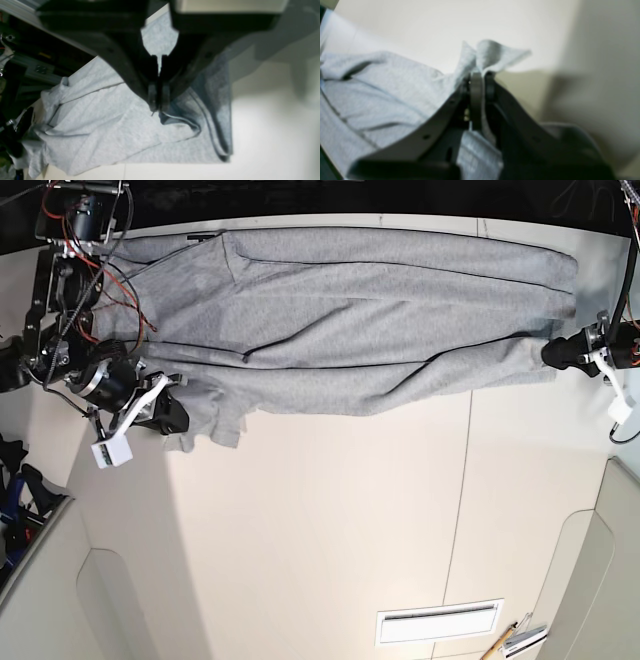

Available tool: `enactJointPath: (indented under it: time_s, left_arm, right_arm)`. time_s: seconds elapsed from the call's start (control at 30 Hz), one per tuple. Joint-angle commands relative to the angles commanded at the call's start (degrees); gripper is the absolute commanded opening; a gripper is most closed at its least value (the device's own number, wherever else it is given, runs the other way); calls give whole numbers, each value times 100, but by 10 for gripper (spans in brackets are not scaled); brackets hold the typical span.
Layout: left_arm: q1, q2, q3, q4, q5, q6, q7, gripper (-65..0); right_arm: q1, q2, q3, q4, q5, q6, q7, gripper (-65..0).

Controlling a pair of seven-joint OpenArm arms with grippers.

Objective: Fold the T-shirt properly
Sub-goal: 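Lift that edge with both grippers and fold it over onto the first fold, then regrasp the folded strip ends with both grippers and straighten it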

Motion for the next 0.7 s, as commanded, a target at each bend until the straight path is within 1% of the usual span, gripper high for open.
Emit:
enactJointPath:
  time_s: [0.13, 0.2, 0.33, 0.4, 0.53, 0.63, 0.7]
  left_arm:
    - [2, -157, 0, 55, -157, 0, 0, -650]
    - [0, -216, 0, 131, -166, 0, 0, -650]
    - [2, -299, 0, 166, -166, 0, 0, -650]
    - [2, -343, 0, 166, -164, 0, 0, -650]
    - [68, -378, 0, 166, -170, 0, 0, -650]
    - [280, -376, 0, 166, -203, 0, 0, -650]
    - [457, -374, 0, 166, -330, 0, 0, -650]
  right_arm:
    - [-763, 39, 625, 964, 494, 7, -249, -650]
    - [-1071, 98, 907, 1294, 743, 92, -258, -650]
    - [-1508, 122, 1377, 1659, 1182, 92, -616, -650]
    - [-1690, 122, 1572, 1692, 1401, 92, -662, -650]
    - [-2041, 122, 1803, 1692, 1545, 92, -809, -650]
    - [-2302, 109, 1816, 1690, 1537, 90, -822, -650]
    - [-2400, 105, 1816, 1685, 1414, 85, -822, -650]
